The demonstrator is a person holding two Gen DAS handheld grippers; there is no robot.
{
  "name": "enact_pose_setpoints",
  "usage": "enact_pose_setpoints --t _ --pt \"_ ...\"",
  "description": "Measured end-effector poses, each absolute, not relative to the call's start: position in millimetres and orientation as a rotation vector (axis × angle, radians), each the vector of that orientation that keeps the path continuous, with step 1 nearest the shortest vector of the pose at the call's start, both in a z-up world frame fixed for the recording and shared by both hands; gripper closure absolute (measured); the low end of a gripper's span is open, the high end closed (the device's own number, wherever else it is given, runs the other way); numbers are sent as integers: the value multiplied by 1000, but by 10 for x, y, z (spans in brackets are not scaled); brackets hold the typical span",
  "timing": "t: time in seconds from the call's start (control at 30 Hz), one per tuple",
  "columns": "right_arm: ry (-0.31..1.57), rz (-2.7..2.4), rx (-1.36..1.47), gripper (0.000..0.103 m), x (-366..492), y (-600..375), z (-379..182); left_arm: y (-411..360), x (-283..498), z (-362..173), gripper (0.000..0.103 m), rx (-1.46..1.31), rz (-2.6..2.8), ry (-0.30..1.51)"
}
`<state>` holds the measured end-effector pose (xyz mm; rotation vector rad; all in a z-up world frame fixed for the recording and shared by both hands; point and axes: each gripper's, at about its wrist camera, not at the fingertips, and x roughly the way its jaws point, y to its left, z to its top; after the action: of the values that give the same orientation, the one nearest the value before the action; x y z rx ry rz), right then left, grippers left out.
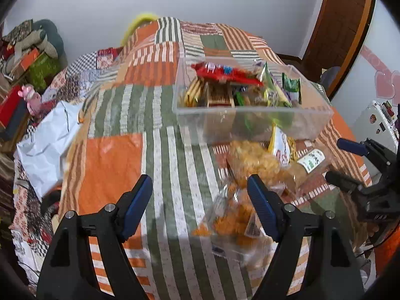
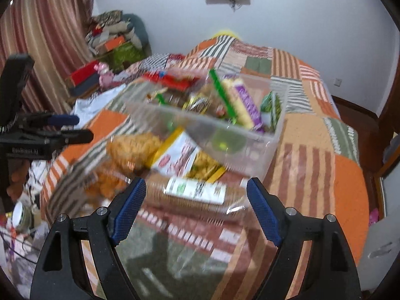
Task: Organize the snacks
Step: 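Withdraw both tools from the box toward the remaining snacks, then grasp the orange snack bag with the left tool while the right grasps the cracker roll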
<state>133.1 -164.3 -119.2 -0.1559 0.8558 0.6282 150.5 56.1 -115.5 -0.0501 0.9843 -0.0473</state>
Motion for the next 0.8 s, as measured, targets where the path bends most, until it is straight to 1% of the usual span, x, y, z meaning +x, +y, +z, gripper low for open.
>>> enact_pose_setpoints --t 0.23,0.37,0.4,0.47,0.57,0.8 --pt "901 631 -274 22 1338 -1542 -1377 593 1439 -1336 25 -104 -57 1026" --pt "896 634 -330 17 1402 -1478 -1372 564 1407 -1388 25 -94 -60 1037" --pt "901 645 -338 12 1412 -1463 -1375 561 1403 -1390 25 -94 -63 1039" --pt "906 666 -365 8 1433 -1410 -1382 557 1385 -1393 25 -99 -74 1038" --pt "916 708 -392 5 1466 -1341 -1399 553 1361 -1393 25 -98 -80 1030" --pt "1061 747 -275 5 1689 -1364 -1525 534 1383 -1414 25 -125 -108 1042"
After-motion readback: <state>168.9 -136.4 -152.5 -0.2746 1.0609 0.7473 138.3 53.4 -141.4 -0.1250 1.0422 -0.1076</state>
